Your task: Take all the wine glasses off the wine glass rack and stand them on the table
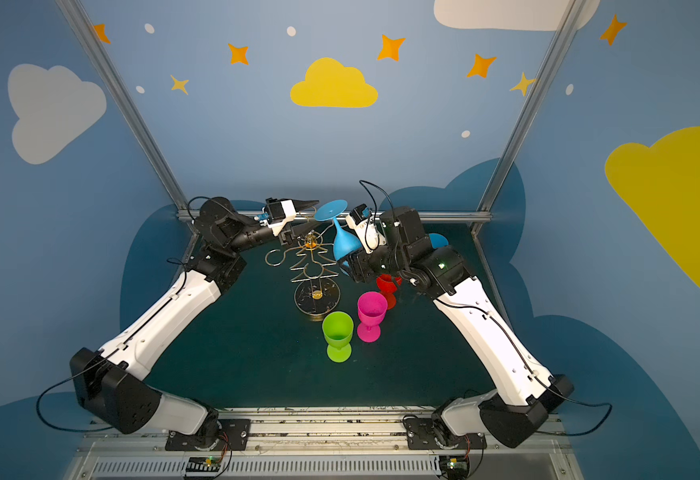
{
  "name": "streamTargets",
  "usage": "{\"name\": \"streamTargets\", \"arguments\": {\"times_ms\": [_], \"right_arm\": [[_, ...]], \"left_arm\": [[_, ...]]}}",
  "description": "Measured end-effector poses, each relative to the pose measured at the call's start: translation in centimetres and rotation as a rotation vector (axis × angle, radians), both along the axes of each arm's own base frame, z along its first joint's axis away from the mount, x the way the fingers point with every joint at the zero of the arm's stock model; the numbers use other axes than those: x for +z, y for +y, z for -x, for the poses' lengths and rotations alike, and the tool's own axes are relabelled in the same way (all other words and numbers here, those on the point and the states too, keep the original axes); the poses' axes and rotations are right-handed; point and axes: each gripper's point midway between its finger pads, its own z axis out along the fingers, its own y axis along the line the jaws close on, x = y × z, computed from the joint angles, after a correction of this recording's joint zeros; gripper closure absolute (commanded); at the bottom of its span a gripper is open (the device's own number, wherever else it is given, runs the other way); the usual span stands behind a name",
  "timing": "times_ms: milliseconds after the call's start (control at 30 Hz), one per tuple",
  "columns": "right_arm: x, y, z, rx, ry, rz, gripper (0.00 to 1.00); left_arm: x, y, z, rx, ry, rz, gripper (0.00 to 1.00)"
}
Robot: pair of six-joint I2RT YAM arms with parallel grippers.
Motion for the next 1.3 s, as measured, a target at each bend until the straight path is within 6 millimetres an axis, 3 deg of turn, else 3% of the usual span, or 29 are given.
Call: {"name": "streamTargets", "arguments": {"times_ms": [133,233,367,500,567,900,1300], "right_arm": [[0.0,0.1,0.2,-0.003,0.016,-0.007,0.77],[0.3,0.1,0.5,-0.008,0.032,-0.028,0.64],[1.1,0.1,0.8,-0.010,0.028,-0.061,0.50],[1.5,-0.1,1.3,-0.010,0.026,-0.086,0.27],[2.0,-0.2,1.3,-0.009,0.018,-0.112,0.22],[5.7,-3.4,2.2,-0.032,-0.109,-0.330,0.18],[7.8,-5.5,4.1,-0.047,-0.175,-0.446,0.18]], "left_arm": [[-0.3,-0.2,0.0,0.001,-0.012,-0.015,0.88],[-0.4,0.1,-0.4,0.027,-0.036,-0.027,0.97],[-0.5,0.5,-0.9,0.056,-0.039,-0.032,0.97],[-1.0,0.8,-1.0,0.081,-0.017,-0.024,0.97],[-1.2,1.1,-1.2,0.104,0.012,-0.010,0.97],[-3.9,1.3,-0.6,0.109,0.237,0.079,0.97],[-3.1,1.9,0.0,0.103,0.327,0.178,0.97]]}}
